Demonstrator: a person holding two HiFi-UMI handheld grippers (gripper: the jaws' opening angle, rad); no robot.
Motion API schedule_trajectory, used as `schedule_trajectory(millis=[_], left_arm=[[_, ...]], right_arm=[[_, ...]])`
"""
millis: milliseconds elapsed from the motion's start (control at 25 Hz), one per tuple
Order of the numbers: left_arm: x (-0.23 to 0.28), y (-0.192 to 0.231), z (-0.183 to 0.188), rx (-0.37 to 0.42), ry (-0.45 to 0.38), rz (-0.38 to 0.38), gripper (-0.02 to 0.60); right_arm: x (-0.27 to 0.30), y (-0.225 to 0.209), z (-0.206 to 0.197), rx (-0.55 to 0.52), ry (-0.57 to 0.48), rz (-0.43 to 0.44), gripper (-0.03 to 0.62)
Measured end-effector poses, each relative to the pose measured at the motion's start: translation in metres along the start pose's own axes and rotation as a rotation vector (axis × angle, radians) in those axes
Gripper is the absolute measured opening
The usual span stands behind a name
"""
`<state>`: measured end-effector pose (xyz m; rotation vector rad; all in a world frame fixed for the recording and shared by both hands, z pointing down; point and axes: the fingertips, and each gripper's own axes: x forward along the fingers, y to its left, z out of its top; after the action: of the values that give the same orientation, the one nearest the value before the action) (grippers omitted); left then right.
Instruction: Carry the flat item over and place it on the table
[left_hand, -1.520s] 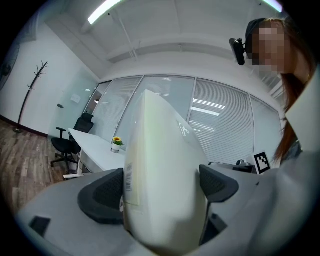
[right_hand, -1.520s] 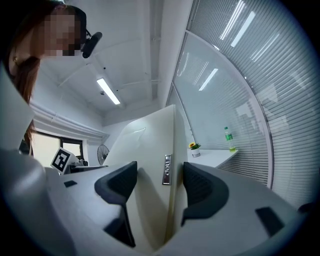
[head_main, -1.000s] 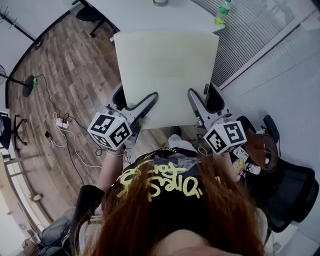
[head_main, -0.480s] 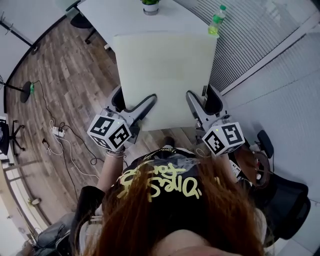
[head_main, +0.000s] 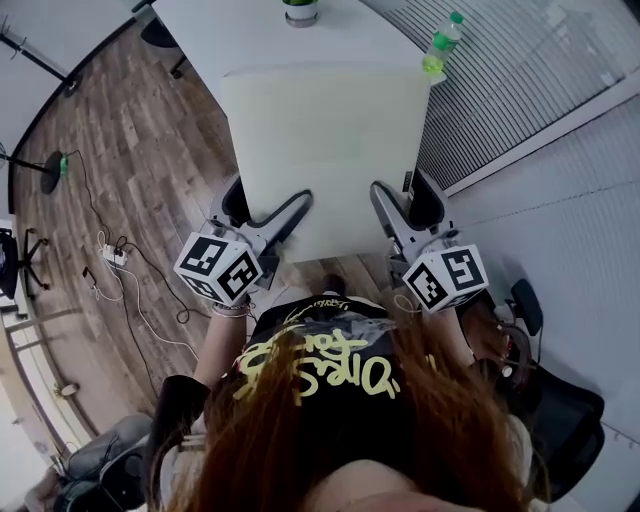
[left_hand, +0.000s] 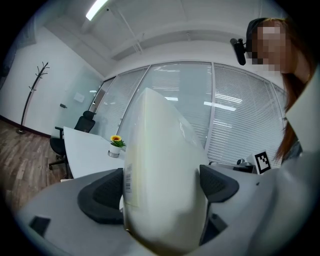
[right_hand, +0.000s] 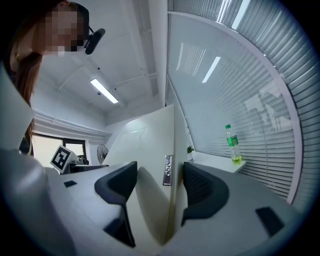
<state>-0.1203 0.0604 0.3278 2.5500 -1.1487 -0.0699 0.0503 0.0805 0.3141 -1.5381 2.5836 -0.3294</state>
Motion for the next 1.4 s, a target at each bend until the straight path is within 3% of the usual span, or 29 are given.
schedule_trajectory(millis=[320,880,1400], left_arm=[[0.003,0.019,0.000,-0.016,0.016,0.014,0.479],[0.033,0.005,0.013,0.020,0.025,-0.032,0.479],[0.033,0.004,0.004,0.013,0.021,-0.010,0.479]], right_arm=[[0.018,0.001,-0.008,0.021,0.023,-0.002,0.285],[0.014,-0.023,0.010,0.009,-0.015,-0.034,0.285],[0.013,-0.028,0.004,0.012,-0.001,-0.018,0.286]])
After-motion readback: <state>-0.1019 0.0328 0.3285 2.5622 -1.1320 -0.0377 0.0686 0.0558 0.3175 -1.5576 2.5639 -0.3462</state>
